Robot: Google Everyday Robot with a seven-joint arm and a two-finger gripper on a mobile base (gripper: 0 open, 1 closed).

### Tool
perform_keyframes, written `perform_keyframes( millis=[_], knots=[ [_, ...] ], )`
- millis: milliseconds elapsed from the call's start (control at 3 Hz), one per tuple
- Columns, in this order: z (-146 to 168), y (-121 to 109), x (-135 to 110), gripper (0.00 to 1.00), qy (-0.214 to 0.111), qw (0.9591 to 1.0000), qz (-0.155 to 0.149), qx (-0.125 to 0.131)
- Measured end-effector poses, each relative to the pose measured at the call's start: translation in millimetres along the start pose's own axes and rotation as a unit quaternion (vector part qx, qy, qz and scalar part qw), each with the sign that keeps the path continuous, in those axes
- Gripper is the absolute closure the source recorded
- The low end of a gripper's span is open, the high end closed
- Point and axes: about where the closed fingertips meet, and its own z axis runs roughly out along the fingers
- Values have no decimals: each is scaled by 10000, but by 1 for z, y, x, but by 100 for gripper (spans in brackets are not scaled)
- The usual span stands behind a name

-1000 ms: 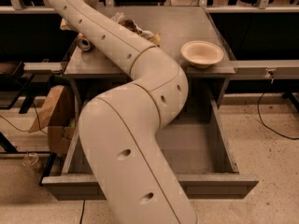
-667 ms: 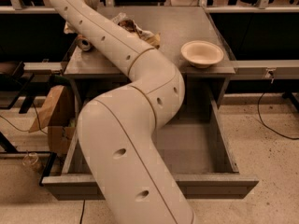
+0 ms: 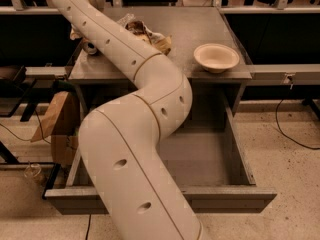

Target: Place coke can into top drawer

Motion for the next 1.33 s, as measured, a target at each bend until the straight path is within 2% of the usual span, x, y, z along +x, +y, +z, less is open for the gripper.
perform_keyframes(
  millis=[333, 1000, 1333],
  knots=[
    [1, 5, -5, 42, -140, 9998, -53, -124],
    [0, 11, -8, 90, -299, 9993, -76, -225],
    [-6, 11, 3, 100, -174, 9997, 1, -161]
  ],
)
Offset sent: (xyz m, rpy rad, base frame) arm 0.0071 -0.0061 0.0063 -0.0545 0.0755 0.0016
